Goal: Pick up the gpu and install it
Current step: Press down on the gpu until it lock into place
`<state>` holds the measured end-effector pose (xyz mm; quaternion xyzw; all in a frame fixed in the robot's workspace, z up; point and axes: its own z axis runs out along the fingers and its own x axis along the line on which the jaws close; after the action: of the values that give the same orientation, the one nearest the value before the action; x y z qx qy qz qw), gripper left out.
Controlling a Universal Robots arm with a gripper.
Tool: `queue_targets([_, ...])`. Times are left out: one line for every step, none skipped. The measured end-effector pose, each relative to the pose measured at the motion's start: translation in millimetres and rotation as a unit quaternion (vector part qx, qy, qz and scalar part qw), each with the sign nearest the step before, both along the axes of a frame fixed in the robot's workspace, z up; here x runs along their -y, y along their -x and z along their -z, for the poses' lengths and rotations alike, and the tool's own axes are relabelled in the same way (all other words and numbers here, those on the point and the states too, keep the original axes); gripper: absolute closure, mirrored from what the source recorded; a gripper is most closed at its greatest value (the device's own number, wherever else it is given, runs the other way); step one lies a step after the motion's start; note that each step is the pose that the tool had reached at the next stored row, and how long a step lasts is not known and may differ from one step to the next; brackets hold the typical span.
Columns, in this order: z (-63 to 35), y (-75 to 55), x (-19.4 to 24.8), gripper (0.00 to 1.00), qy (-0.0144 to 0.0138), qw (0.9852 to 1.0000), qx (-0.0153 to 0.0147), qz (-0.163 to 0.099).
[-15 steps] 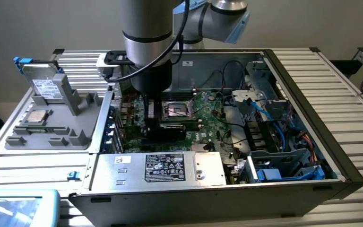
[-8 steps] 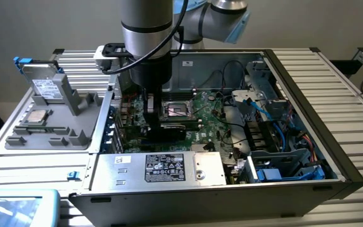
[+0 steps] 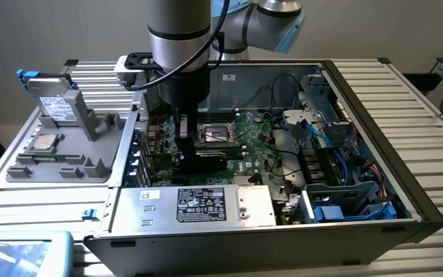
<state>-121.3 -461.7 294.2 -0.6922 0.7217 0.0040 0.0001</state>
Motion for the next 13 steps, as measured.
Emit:
queue_targets([0.0, 0.0, 0.0, 0.58, 0.0, 1.0, 0.0, 0.0])
queue_targets([0.0, 0.0, 0.0, 0.58, 0.0, 1.0, 0.0, 0.0])
queue_targets([0.0, 0.0, 0.0, 0.58, 0.0, 1.0, 0.0, 0.0])
queue_targets([0.0, 0.0, 0.0, 0.58, 0.0, 1.0, 0.0, 0.0])
queue_targets([0.0, 0.0, 0.0, 0.58, 0.0, 1.0, 0.0, 0.0])
queue_targets([0.0, 0.0, 0.0, 0.58, 0.0, 1.0, 0.0, 0.0])
queue_targets([0.0, 0.0, 0.0, 0.67, 0.0, 1.0, 0.0, 0.0])
queue_targets([0.0, 0.0, 0.0, 0.67, 0.0, 1.0, 0.0, 0.0])
queue_targets([0.0, 0.0, 0.0, 0.73, 0.0, 1.0, 0.0, 0.0])
queue_targets([0.0, 0.0, 0.0, 0.79, 0.0, 1.0, 0.0, 0.0])
queue_targets([0.0, 0.0, 0.0, 0.79, 0.0, 1.0, 0.0, 0.0])
queue_targets([0.0, 0.0, 0.0, 0.85, 0.0, 1.0, 0.0, 0.0])
queue_targets([0.0, 0.0, 0.0, 0.88, 0.0, 1.0, 0.0, 0.0])
